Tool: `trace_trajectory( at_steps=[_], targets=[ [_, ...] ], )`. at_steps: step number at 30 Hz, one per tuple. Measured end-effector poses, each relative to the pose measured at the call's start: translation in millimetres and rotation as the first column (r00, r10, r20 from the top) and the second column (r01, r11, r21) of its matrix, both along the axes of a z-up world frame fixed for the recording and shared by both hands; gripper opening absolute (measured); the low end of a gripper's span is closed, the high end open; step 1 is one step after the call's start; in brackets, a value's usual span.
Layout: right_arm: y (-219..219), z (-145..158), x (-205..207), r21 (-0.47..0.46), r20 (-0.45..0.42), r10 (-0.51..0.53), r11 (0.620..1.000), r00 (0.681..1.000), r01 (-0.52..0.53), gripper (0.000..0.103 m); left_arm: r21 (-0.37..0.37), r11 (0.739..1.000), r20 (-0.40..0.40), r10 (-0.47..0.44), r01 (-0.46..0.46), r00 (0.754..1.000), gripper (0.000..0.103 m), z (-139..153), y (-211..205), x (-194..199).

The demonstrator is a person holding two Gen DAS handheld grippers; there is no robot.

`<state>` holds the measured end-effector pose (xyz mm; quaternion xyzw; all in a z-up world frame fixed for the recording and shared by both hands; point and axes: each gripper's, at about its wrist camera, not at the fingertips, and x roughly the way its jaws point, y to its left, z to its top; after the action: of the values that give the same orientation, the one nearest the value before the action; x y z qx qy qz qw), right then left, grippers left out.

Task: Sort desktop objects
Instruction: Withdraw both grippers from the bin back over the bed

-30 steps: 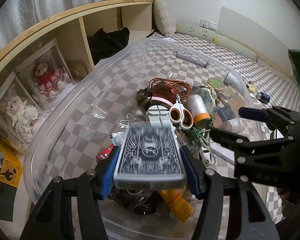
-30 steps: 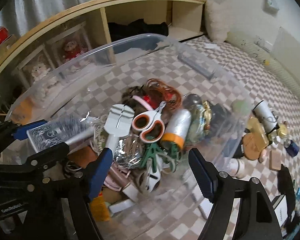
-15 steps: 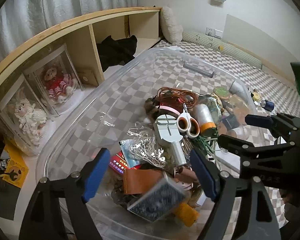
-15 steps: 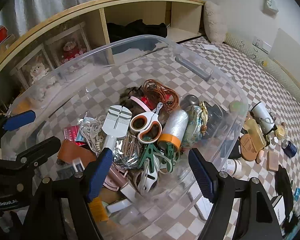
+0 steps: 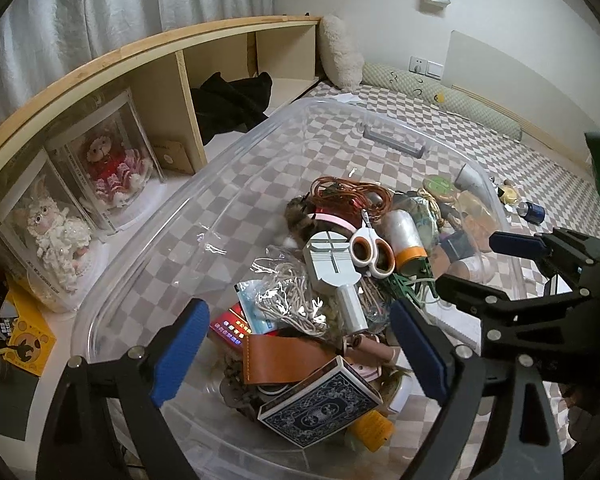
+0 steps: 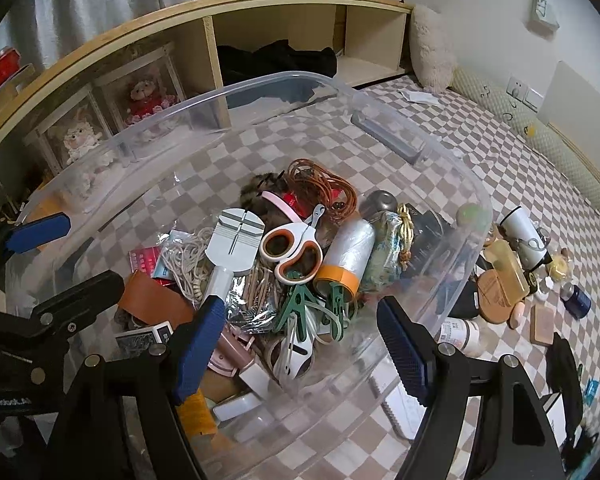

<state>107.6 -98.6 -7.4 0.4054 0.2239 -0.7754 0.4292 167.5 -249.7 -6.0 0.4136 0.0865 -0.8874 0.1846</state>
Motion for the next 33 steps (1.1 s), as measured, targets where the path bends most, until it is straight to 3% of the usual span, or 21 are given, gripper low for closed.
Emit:
trace_trajectory(
  at_steps=[8,17,19,20,21,23,33],
  targets=[
    [13.7,7.8,1.2,-0.040,-0.002,0.025,0.999,1.000,-0.025,0.078,-0.008,1.000,-0.011,-0.021,0.021,1.000,0.092,4.3,9.0,-1.2],
    [42.5,15.3,-9.7,-0.104,0.022,0.000,0.995,1.000,0.002,0.078,-0.072,0.996,-0.052,-0.048,0.044,0.998,0.092,16.4,32.0,-7.7],
    [52.2,17.9,-17.0,-0.132,0.039,-0.026,0.991,0.999,0.031,0.078,-0.089,0.995,-0.062,-0.053,0.048,0.997,0.100,19.8,38.2,-10.1],
    [57.6,19.4,-21.2,-0.148,0.050,-0.041,0.988,0.998,0.048,0.083,-0.095,0.994,-0.069,-0.057,0.050,0.996,0.102,21.4,41.6,-11.5],
    [63.1,21.0,-25.4,-0.163,0.062,-0.057,0.984,0.996,0.066,0.095,-0.102,0.993,-0.076,-0.061,0.053,0.995,0.103,23.0,44.9,-12.9],
    [75.4,25.0,-32.1,-0.191,0.066,-0.089,0.976,0.994,0.100,0.102,-0.108,0.992,-0.087,-0.079,0.070,0.993,0.103,26.3,53.2,-17.0],
    [135.0,41.9,-51.0,-0.181,-0.020,-0.212,0.962,0.977,0.205,0.103,-0.104,0.977,-0.093,-0.195,0.186,0.976,0.103,36.2,102.1,-41.0]
  ],
)
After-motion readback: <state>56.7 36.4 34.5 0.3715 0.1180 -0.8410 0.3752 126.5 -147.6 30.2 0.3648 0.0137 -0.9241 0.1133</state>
